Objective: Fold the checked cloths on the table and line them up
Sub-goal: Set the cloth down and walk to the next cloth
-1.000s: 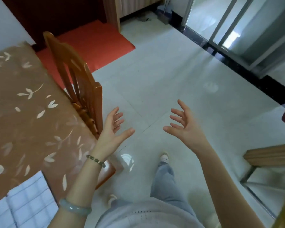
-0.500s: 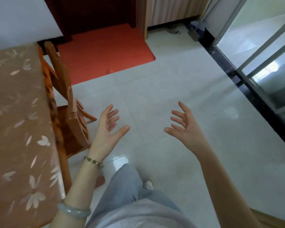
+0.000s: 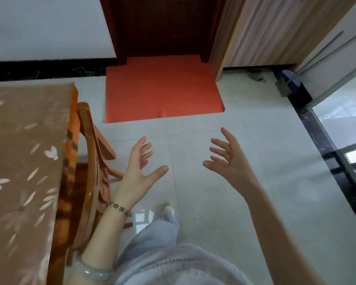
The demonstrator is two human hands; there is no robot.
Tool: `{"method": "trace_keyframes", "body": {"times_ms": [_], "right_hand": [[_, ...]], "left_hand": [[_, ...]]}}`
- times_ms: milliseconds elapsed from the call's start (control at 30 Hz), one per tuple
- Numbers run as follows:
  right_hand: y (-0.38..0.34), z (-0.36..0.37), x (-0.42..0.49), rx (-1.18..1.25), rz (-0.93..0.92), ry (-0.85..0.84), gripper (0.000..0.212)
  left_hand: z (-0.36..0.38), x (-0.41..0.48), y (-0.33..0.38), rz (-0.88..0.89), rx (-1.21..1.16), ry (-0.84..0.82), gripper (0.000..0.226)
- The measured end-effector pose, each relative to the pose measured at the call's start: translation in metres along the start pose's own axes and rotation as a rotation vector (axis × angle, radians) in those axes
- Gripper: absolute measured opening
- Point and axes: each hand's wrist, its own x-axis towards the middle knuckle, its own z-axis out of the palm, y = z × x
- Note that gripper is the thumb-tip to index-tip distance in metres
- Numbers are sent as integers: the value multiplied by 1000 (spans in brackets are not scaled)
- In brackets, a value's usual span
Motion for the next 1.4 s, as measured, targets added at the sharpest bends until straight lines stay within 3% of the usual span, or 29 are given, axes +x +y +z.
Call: {"method": "trace_keyframes", "body": {"times_ms": [433, 833, 1133, 1400], "right_hand": [[-82, 20, 270, -132, -76, -323, 95], [-171, 71, 539, -203, -141, -638, 103], [-222, 182, 657, -221, -123, -870, 98], [-255, 339, 742, -272, -144, -1041, 94]], "left_hand": [[-52, 225, 43, -15, -59, 220, 103], [-105, 428, 83, -58, -70, 539, 91], [-173, 491, 72, -107, -137, 831, 96], [-290, 546, 29, -133, -190, 1051, 101]]}}
